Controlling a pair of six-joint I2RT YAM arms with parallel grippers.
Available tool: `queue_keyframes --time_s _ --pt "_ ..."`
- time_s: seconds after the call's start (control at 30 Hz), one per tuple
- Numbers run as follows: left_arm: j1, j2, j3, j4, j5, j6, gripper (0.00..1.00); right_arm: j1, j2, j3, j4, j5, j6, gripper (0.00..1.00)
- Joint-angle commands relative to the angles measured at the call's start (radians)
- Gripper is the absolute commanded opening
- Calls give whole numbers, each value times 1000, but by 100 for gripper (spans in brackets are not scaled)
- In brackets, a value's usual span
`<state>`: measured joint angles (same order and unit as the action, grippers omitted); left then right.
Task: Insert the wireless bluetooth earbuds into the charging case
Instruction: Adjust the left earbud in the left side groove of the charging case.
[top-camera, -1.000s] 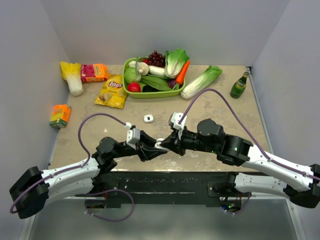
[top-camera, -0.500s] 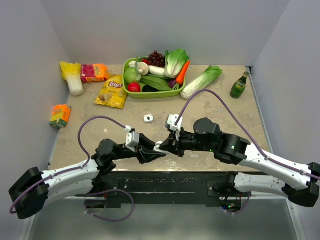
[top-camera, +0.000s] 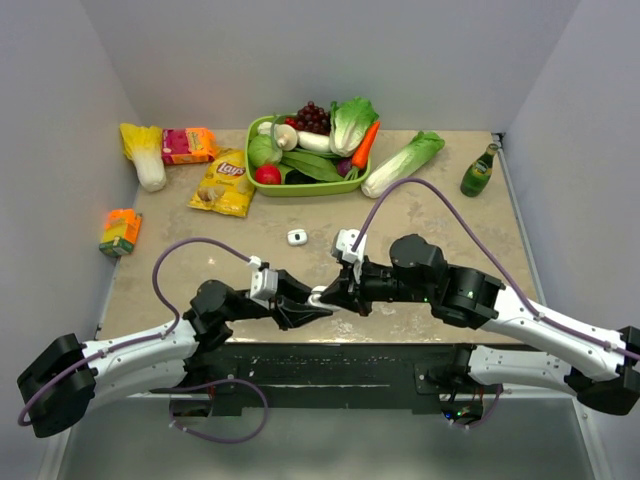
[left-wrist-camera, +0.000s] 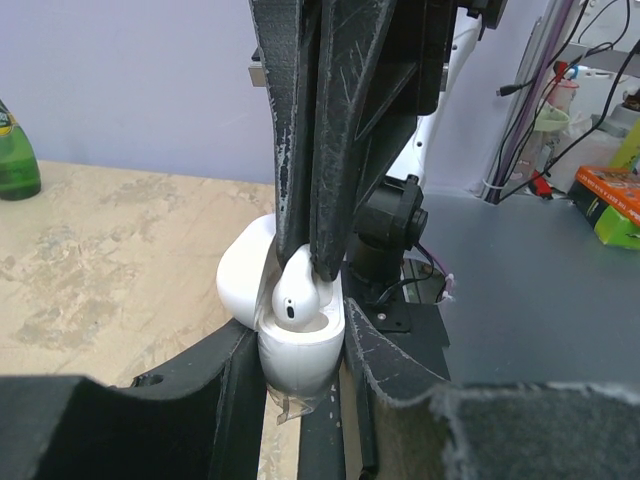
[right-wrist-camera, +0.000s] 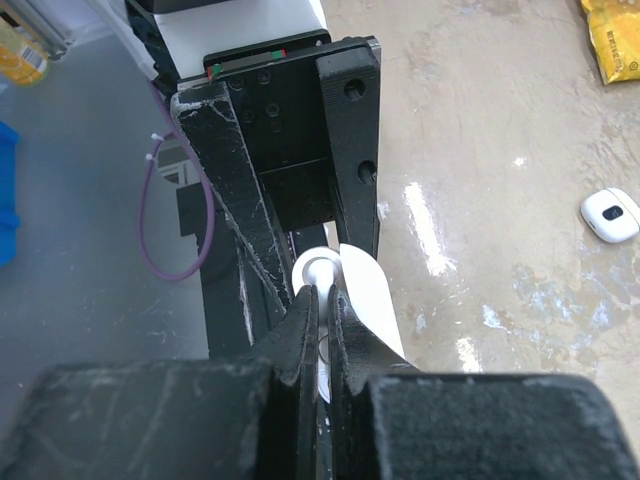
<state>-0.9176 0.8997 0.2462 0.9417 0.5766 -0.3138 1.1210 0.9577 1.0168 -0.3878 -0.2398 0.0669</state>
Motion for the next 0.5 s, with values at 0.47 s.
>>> queue_keyframes --time_s 0.47 --pt "-9 4 2 11 -35 61 0 5 -24 82 -28 -75 1 0"
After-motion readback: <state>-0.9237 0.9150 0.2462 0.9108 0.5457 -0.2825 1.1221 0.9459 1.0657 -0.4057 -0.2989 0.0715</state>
